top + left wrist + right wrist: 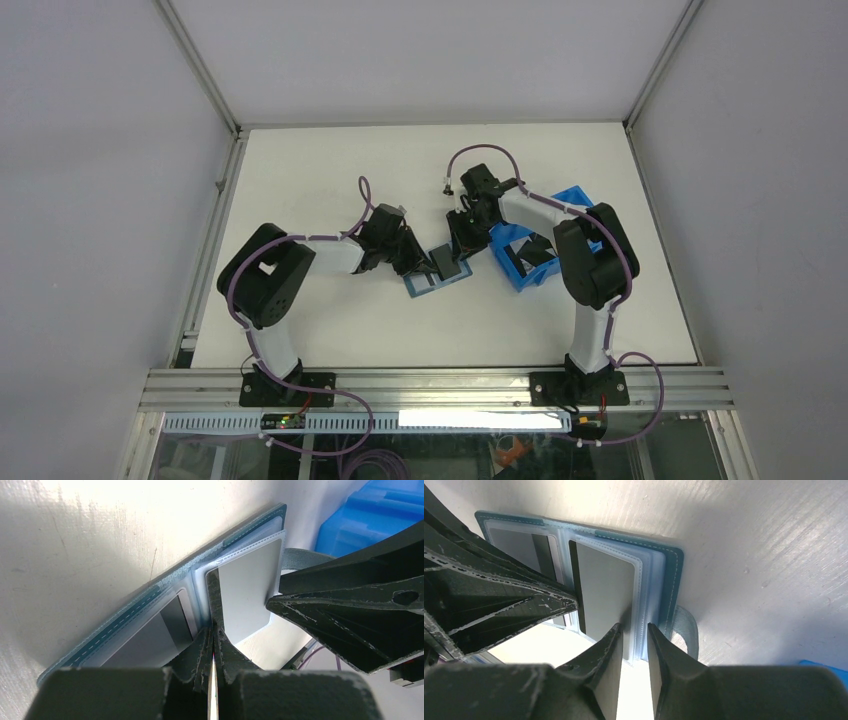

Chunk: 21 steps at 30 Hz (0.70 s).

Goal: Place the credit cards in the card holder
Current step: Turn over the card slot in the card holder.

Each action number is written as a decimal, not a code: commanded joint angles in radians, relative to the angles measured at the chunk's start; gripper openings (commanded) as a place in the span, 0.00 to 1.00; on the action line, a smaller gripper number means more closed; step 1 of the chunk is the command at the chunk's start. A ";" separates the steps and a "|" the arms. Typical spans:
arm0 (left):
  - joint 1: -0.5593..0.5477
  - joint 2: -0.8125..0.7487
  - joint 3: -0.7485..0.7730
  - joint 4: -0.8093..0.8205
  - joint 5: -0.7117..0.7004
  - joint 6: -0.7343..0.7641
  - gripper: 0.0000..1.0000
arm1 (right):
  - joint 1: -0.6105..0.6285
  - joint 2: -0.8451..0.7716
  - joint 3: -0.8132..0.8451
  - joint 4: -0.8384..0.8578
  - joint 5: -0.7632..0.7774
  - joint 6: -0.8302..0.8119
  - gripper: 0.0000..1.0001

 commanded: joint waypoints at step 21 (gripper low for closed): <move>-0.002 -0.007 -0.032 0.047 -0.006 -0.024 0.14 | -0.002 -0.048 -0.014 0.058 -0.181 0.066 0.20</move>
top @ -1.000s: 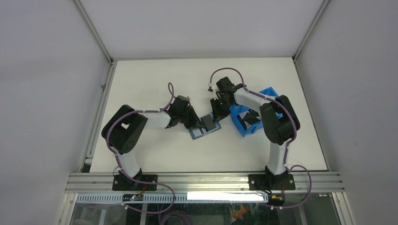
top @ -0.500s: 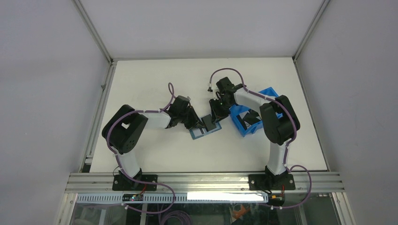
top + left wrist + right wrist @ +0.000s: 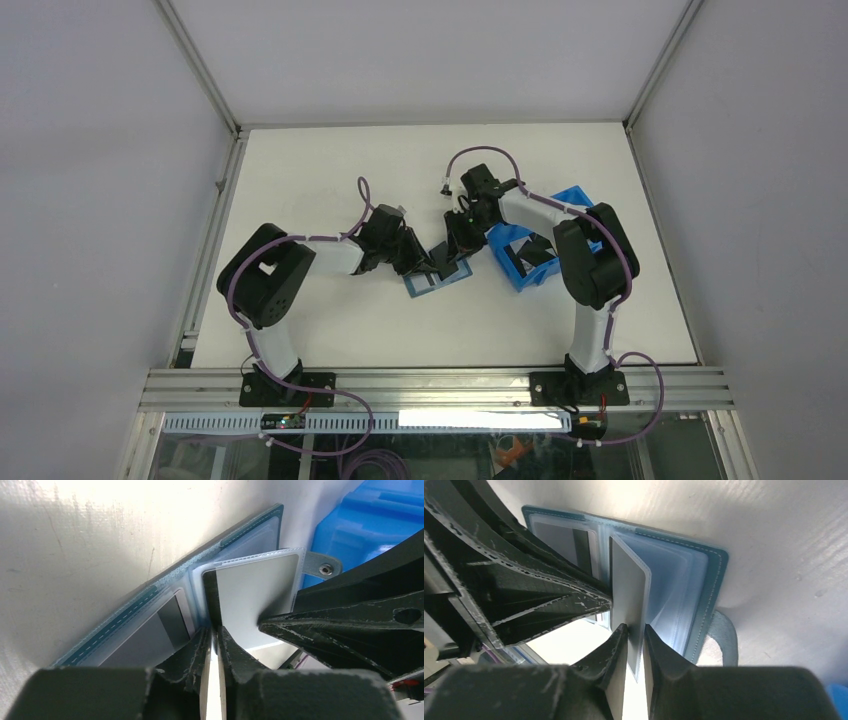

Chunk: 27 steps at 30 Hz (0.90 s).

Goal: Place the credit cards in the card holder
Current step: Turn over the card slot in the card holder.

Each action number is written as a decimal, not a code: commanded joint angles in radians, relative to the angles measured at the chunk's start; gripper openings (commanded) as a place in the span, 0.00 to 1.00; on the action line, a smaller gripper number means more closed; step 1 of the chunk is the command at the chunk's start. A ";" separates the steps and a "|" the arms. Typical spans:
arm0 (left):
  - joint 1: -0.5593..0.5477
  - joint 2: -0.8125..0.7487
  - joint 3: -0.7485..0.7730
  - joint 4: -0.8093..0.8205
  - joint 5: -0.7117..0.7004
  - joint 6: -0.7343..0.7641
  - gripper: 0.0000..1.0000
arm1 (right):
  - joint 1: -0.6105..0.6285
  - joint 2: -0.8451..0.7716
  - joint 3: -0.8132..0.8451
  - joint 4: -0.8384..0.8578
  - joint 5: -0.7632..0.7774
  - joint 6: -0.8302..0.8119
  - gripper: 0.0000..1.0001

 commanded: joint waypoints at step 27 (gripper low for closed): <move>0.013 -0.111 -0.030 0.027 -0.024 -0.058 0.13 | -0.012 -0.107 -0.014 0.057 -0.126 0.052 0.25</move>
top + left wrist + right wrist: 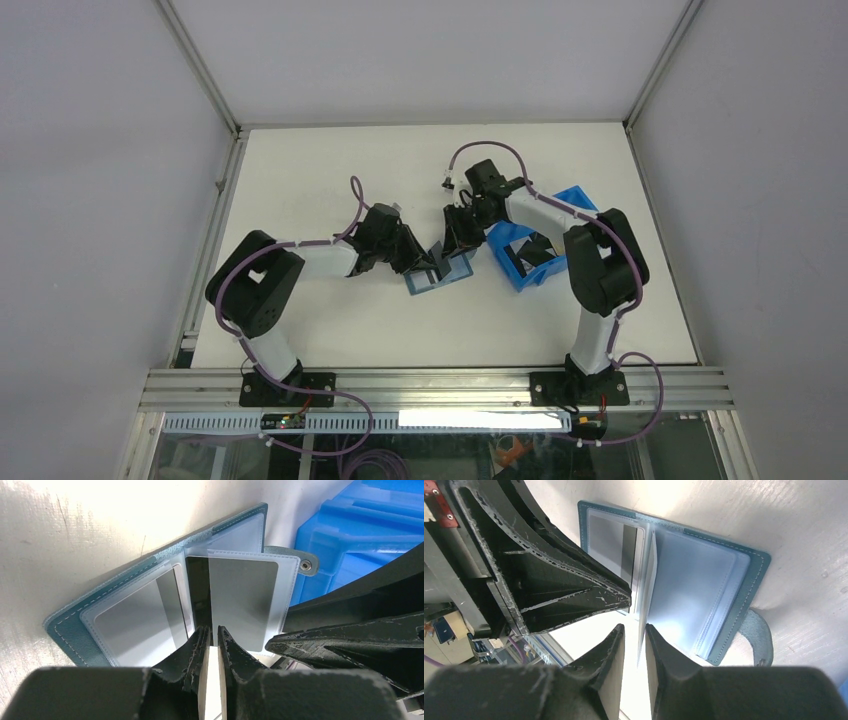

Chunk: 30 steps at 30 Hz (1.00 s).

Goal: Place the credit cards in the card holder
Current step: Turn over the card slot in the card holder.

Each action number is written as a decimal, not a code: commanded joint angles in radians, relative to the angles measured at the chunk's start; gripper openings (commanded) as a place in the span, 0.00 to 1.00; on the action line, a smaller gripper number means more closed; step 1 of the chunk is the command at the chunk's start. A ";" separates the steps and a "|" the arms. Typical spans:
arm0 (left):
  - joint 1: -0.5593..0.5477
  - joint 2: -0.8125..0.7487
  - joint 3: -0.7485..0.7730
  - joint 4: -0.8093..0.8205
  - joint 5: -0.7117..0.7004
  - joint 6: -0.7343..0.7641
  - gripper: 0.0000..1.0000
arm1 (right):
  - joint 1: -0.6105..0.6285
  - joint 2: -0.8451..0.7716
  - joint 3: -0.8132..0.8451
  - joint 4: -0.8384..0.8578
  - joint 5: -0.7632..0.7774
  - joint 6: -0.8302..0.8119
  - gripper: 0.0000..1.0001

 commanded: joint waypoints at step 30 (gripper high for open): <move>0.069 -0.125 -0.130 0.057 -0.009 -0.028 0.16 | 0.068 0.040 0.001 0.078 -0.154 0.094 0.33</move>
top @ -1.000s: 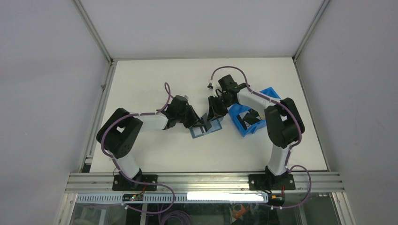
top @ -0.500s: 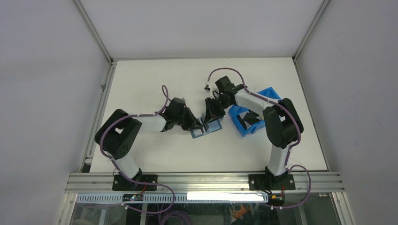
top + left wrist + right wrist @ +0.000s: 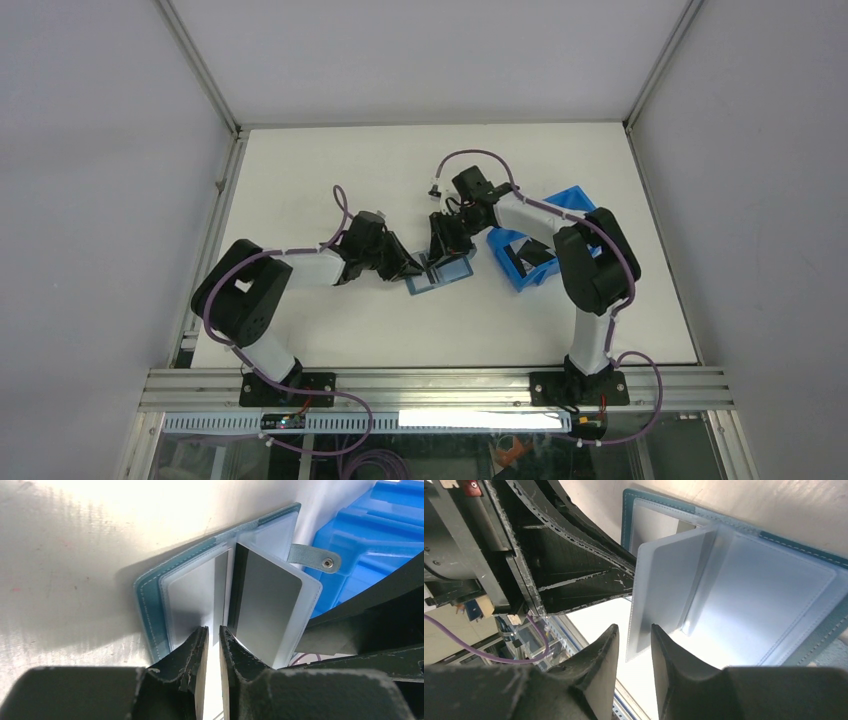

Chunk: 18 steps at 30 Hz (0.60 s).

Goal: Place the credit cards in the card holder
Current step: Turn over the card slot in the card holder.

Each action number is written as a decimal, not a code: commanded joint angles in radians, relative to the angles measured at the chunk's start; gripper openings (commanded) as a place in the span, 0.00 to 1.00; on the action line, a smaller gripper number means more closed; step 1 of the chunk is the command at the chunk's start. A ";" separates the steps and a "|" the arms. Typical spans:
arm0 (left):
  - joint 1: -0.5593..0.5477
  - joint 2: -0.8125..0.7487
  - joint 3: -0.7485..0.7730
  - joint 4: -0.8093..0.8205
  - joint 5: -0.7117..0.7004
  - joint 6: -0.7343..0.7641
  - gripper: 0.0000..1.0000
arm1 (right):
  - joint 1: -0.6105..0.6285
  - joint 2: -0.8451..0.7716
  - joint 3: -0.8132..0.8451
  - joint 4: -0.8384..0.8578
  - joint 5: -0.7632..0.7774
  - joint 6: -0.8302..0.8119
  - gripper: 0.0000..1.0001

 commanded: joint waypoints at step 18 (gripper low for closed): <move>0.042 -0.014 -0.034 0.071 0.042 0.001 0.15 | 0.027 0.031 0.045 -0.016 -0.025 -0.070 0.38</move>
